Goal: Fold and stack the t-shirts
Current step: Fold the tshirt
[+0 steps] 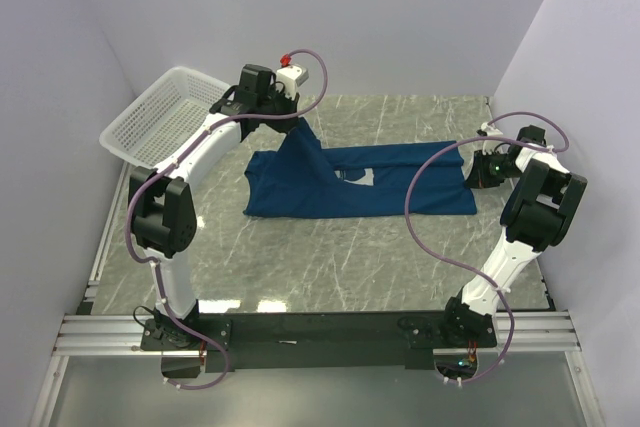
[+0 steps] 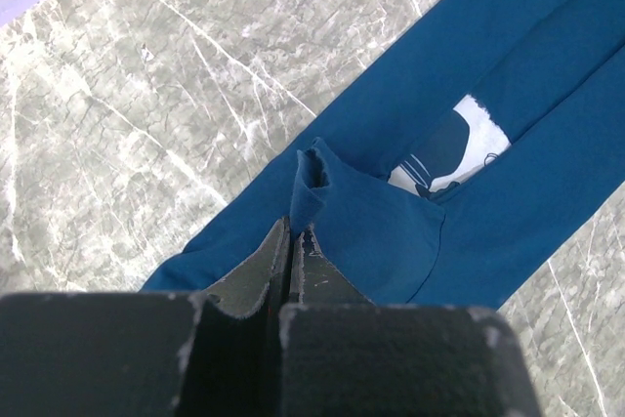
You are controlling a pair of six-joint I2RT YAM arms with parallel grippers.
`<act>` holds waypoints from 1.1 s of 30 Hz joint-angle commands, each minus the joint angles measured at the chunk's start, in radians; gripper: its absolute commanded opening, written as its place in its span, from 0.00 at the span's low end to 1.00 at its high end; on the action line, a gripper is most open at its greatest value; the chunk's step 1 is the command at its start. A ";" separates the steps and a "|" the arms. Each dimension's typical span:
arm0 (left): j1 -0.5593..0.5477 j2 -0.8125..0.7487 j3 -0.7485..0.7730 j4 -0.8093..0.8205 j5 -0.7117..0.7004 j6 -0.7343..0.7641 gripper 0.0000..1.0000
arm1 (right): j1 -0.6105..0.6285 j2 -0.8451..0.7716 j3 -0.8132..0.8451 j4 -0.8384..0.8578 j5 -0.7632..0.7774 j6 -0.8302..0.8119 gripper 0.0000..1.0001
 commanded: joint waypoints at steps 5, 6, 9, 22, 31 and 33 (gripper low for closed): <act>0.005 -0.012 0.020 0.015 0.025 0.001 0.01 | -0.006 -0.011 0.016 0.020 -0.004 0.007 0.14; 0.005 -0.012 0.017 0.016 0.025 0.001 0.01 | -0.006 -0.014 0.018 0.023 -0.003 0.012 0.29; 0.005 -0.023 -0.001 0.029 0.023 0.004 0.01 | -0.006 -0.064 -0.011 0.081 0.014 0.061 0.86; 0.005 -0.058 -0.054 0.059 0.048 0.018 0.01 | 0.128 -0.345 -0.111 0.097 -0.055 0.075 0.91; 0.005 -0.063 -0.081 0.075 0.025 0.027 0.01 | 0.252 -0.486 -0.166 0.125 -0.087 0.078 0.93; 0.005 -0.040 -0.074 0.070 -0.004 0.027 0.01 | 0.270 -0.500 -0.175 0.114 -0.107 0.072 0.93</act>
